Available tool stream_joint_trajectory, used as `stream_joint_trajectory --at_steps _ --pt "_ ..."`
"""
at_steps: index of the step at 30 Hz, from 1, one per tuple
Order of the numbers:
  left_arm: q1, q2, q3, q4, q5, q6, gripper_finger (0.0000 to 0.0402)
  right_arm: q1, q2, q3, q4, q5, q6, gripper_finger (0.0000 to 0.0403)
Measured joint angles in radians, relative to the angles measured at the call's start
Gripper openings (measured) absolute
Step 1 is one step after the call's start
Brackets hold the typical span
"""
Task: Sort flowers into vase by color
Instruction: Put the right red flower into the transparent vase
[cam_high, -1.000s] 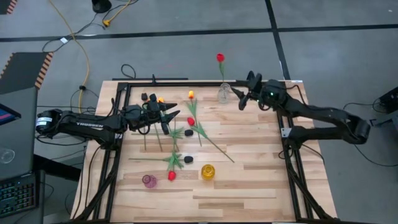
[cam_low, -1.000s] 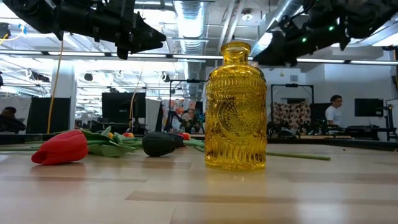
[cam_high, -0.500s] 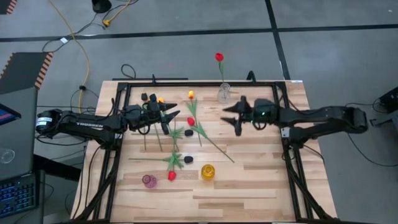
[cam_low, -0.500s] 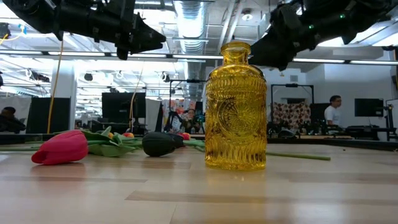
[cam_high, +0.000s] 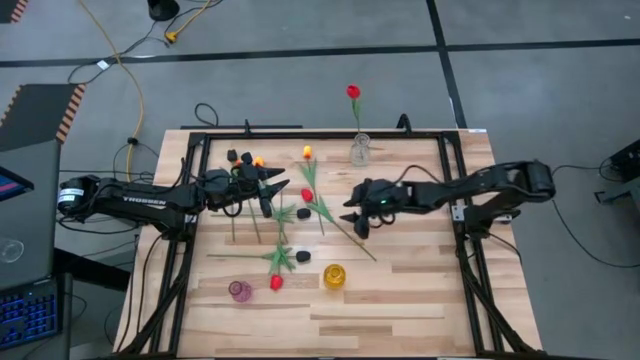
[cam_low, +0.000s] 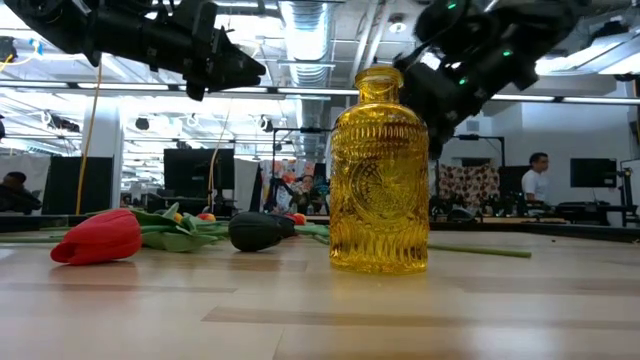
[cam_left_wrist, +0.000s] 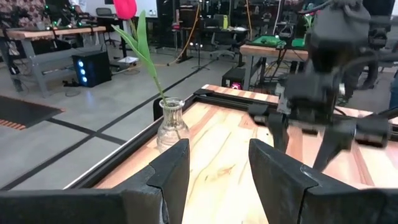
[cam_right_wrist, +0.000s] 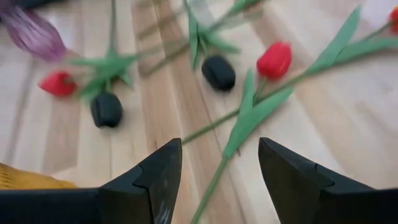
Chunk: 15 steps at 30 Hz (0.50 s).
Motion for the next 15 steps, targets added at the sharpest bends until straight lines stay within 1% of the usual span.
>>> stream_joint_trajectory --at_steps 7,15 --pt "0.000 0.000 0.000 -0.034 0.000 -0.010 0.0153 0.004 0.178 0.118 -0.103 0.000 0.000 0.0239" --pt "0.000 0.000 0.000 -0.075 0.001 -0.010 0.0153 0.004 0.321 0.181 -0.141 0.001 -0.003 0.0239"
